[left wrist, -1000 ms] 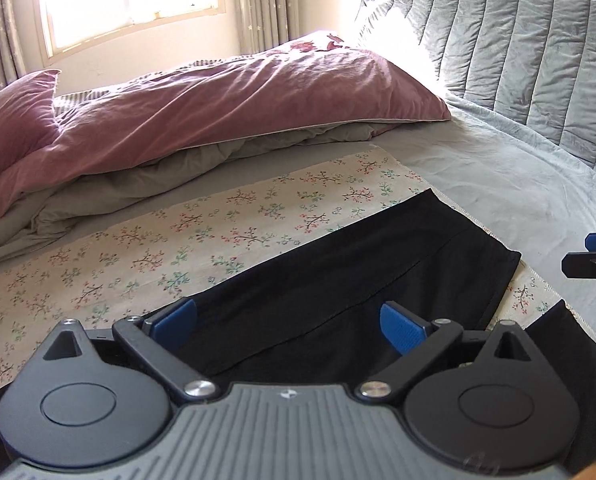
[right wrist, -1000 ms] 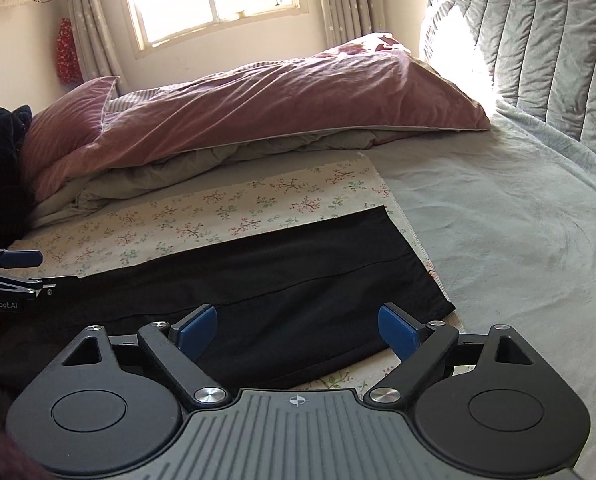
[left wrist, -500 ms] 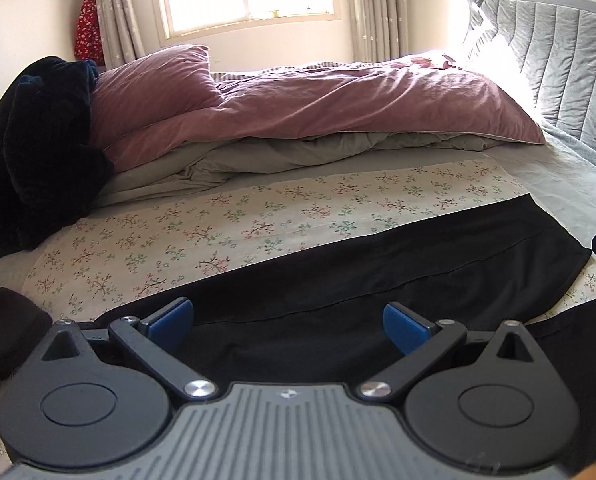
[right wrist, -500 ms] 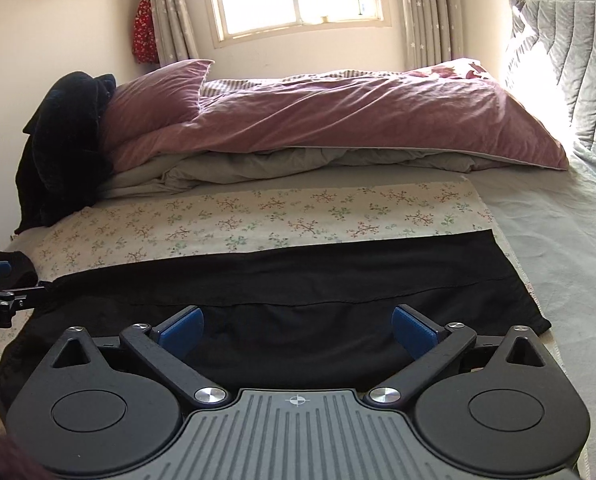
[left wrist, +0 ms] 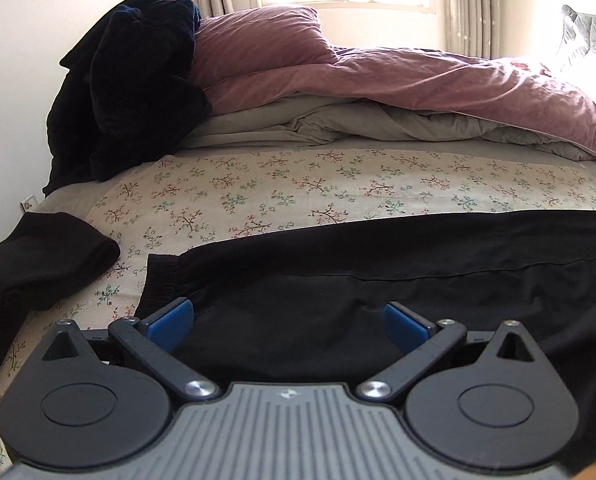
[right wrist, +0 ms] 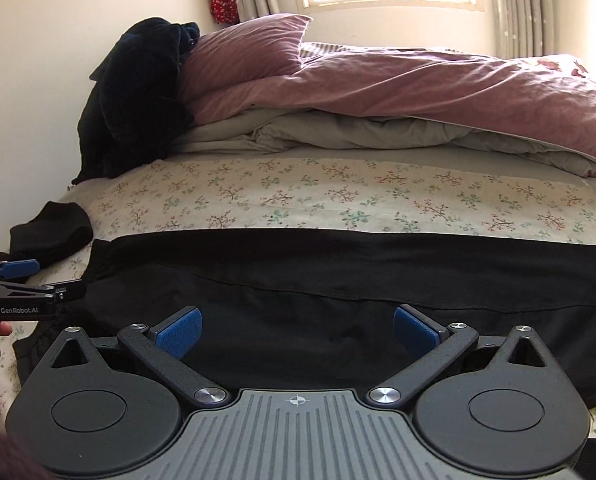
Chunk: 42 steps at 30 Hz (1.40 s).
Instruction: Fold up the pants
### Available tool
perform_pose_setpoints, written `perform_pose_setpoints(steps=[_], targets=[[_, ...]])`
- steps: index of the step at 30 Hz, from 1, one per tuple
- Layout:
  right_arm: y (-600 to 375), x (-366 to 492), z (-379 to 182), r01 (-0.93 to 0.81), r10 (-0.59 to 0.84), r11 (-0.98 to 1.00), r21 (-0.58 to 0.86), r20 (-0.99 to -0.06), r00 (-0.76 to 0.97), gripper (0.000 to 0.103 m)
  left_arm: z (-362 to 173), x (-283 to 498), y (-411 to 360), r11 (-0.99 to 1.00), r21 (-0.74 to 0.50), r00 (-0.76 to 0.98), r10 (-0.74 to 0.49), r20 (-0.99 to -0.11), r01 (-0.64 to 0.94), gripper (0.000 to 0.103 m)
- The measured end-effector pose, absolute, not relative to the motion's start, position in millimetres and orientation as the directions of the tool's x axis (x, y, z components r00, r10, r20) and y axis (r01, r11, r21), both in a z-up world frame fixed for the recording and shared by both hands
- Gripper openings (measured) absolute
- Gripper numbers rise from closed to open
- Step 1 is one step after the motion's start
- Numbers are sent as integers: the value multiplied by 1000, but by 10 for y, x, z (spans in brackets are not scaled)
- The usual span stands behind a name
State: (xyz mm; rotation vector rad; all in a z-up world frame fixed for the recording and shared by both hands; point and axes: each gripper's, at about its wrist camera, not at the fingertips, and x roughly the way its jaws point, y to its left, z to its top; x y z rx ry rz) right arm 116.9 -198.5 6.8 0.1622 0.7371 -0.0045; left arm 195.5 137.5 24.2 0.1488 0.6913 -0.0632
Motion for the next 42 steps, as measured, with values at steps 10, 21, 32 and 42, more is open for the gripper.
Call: perform_pose_setpoints(steps=[10, 21, 32, 42], targets=[[-1539, 1887, -369, -117, 116, 992, 49, -730, 674, 103, -435, 2231, 1700, 999, -46, 701, -52, -711, 27, 103], [-973, 2734, -756, -331, 126, 937, -116, -770, 625, 103, -687, 2326, 1739, 994, -100, 666, -108, -738, 51, 103], [-776, 3488, -934, -429, 74, 867, -252, -787, 612, 103, -677, 2338, 1870, 985, -170, 656, -154, -739, 39, 103], [-937, 4062, -1157, -444, 41, 869, -217, -864, 502, 90, -712, 2382, 1900, 988, -150, 653, -138, -744, 38, 103]])
